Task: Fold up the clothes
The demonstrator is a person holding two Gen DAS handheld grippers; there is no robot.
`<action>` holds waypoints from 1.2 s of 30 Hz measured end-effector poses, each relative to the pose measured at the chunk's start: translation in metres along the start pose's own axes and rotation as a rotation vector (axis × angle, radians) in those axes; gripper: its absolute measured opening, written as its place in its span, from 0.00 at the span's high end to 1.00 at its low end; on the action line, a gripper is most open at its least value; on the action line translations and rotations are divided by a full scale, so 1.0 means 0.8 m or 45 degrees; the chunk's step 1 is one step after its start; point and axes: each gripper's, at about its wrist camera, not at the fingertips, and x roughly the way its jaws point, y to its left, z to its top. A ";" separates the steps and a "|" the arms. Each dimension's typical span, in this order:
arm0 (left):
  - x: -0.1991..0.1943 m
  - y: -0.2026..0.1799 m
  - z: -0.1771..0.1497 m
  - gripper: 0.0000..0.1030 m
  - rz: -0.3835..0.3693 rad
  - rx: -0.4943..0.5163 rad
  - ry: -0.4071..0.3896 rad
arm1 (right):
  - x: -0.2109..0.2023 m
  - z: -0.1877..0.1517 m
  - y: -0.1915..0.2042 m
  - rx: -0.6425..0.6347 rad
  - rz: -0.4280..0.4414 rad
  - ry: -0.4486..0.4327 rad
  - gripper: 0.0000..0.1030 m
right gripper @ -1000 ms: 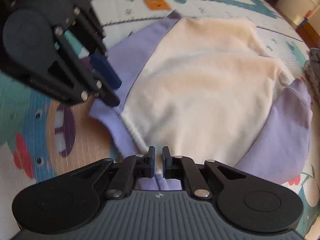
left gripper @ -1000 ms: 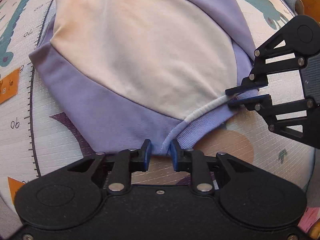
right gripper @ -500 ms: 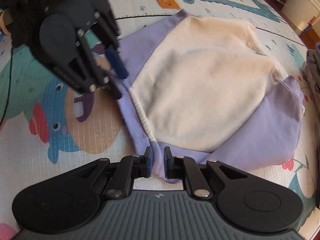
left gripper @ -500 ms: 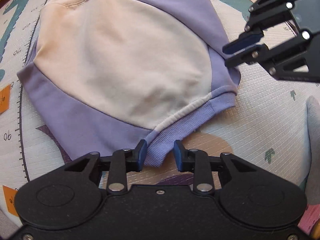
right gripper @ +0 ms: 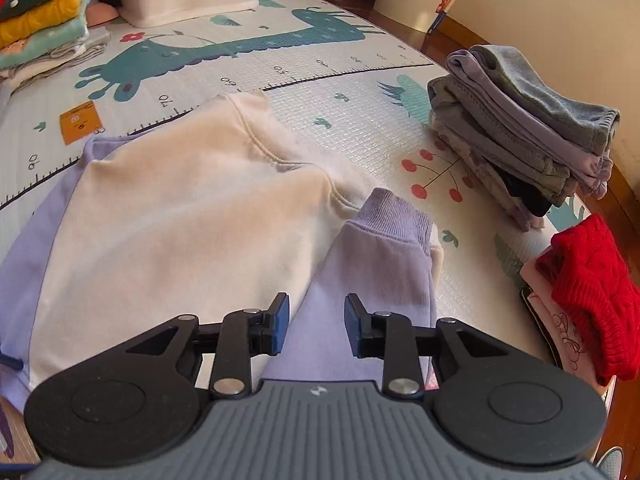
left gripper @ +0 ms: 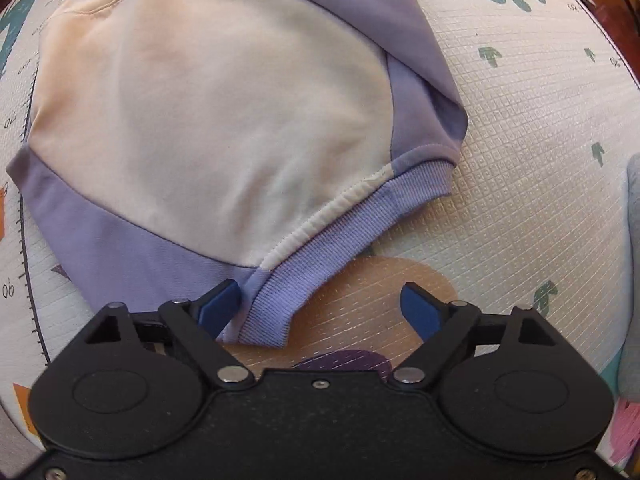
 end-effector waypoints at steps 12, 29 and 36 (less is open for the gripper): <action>-0.002 0.056 0.011 0.34 -0.030 -0.145 -0.060 | 0.109 0.049 -0.027 0.315 -0.085 -0.011 0.53; 0.008 0.004 0.003 0.00 0.087 0.021 -0.005 | 0.028 0.022 -0.148 0.773 0.150 -0.232 0.89; 0.005 0.002 0.010 0.00 0.096 0.017 0.053 | -0.064 -0.021 -0.216 0.745 0.208 -0.182 0.89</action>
